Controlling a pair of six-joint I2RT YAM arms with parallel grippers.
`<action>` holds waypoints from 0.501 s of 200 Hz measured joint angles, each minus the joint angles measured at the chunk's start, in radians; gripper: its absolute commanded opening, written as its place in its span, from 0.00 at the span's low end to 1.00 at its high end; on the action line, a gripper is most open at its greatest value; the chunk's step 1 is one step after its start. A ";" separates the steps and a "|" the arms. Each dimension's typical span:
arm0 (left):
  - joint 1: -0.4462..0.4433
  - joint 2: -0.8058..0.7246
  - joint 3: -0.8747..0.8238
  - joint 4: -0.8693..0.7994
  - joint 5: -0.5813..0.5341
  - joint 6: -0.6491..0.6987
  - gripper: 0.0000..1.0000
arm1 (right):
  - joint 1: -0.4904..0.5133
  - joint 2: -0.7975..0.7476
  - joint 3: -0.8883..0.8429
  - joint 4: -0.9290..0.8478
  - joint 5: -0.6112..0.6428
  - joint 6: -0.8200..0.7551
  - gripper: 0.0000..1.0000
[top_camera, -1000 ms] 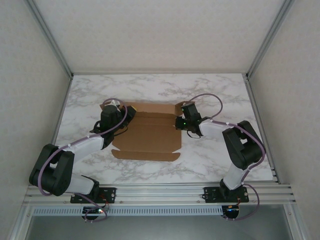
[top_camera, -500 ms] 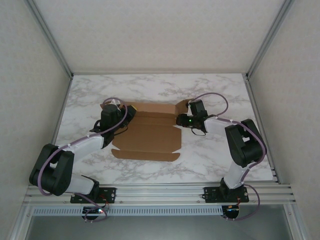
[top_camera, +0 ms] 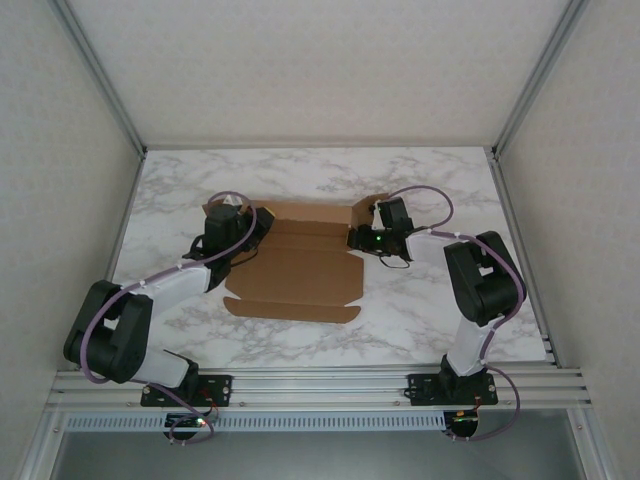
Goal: Fold the paper box
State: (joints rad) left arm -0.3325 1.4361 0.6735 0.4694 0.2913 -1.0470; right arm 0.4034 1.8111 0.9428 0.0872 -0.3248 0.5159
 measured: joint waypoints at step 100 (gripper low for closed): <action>0.000 0.007 0.008 -0.003 0.000 -0.004 0.00 | 0.008 0.059 0.021 0.074 -0.126 0.066 0.44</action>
State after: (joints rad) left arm -0.3325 1.4429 0.6811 0.4667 0.2916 -1.0508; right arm 0.4110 1.8702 0.9638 0.1608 -0.4503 0.5819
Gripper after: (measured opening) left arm 0.055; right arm 0.432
